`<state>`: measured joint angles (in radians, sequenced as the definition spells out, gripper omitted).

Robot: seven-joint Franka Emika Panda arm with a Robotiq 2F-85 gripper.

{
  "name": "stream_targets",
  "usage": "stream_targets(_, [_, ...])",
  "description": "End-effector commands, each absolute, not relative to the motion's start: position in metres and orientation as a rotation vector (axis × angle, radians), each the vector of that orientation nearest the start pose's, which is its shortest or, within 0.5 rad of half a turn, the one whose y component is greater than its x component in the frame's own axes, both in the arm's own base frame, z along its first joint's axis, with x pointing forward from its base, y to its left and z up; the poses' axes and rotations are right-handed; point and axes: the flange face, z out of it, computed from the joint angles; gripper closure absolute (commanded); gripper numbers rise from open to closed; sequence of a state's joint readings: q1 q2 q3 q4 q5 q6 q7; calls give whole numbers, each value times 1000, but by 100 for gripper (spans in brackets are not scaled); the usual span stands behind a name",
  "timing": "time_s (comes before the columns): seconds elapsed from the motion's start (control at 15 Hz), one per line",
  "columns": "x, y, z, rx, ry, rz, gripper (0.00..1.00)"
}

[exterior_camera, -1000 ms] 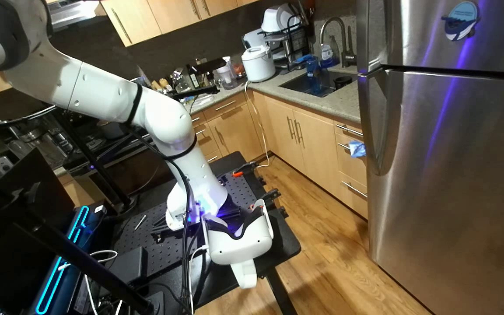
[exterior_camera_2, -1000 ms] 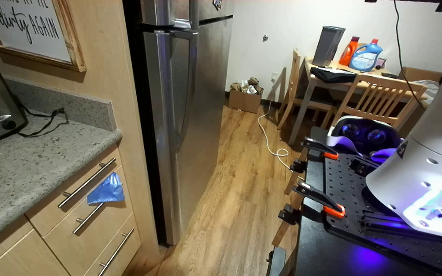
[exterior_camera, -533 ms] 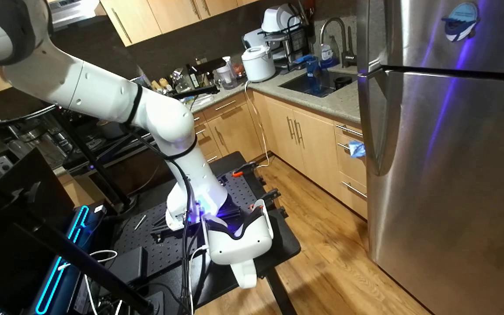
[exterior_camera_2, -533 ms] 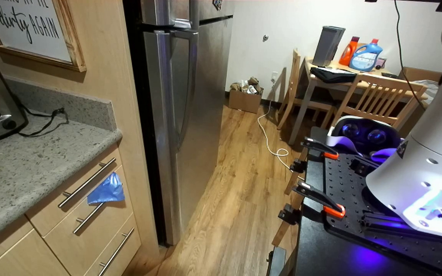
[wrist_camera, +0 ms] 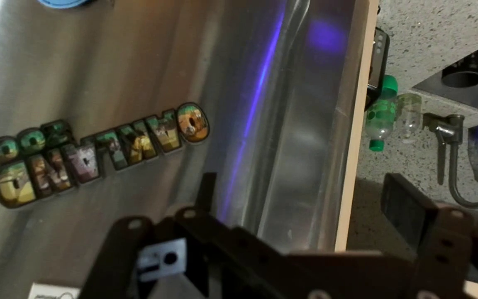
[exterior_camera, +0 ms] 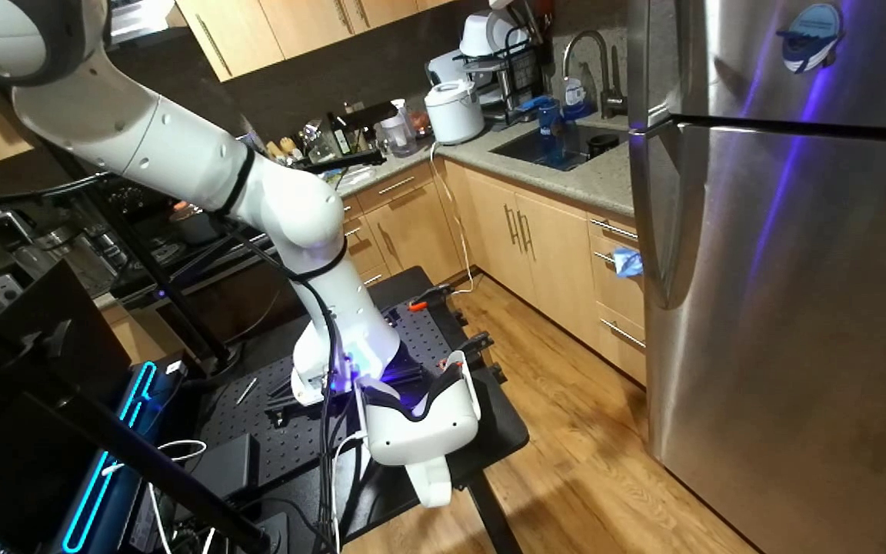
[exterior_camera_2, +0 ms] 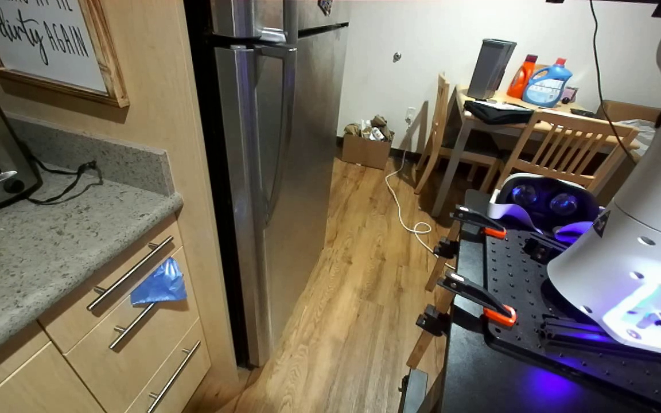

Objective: Open the upper fridge door

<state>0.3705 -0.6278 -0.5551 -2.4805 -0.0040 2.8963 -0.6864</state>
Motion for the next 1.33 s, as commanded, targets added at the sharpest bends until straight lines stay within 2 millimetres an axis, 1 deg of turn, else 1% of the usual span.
stream_targets(0.0, [435, -124, 573, -2790, -587, -1559, 0])
stream_targets(0.13, [440, -125, 566, -2807, -581, -1540, 0])
stream_targets(0.4, [449, -123, 558, -2833, -587, -1528, 0])
stream_targets(0.87, [463, -111, 558, -2850, -636, -1531, 0])
stream_targets(0.93, [456, -112, 562, -2863, -663, -1551, 0])
stream_targets(1.0, [454, -112, 555, -2845, -638, -1501, 0])
stream_targets(1.27, [454, -112, 559, -2852, -654, -1514, 0])
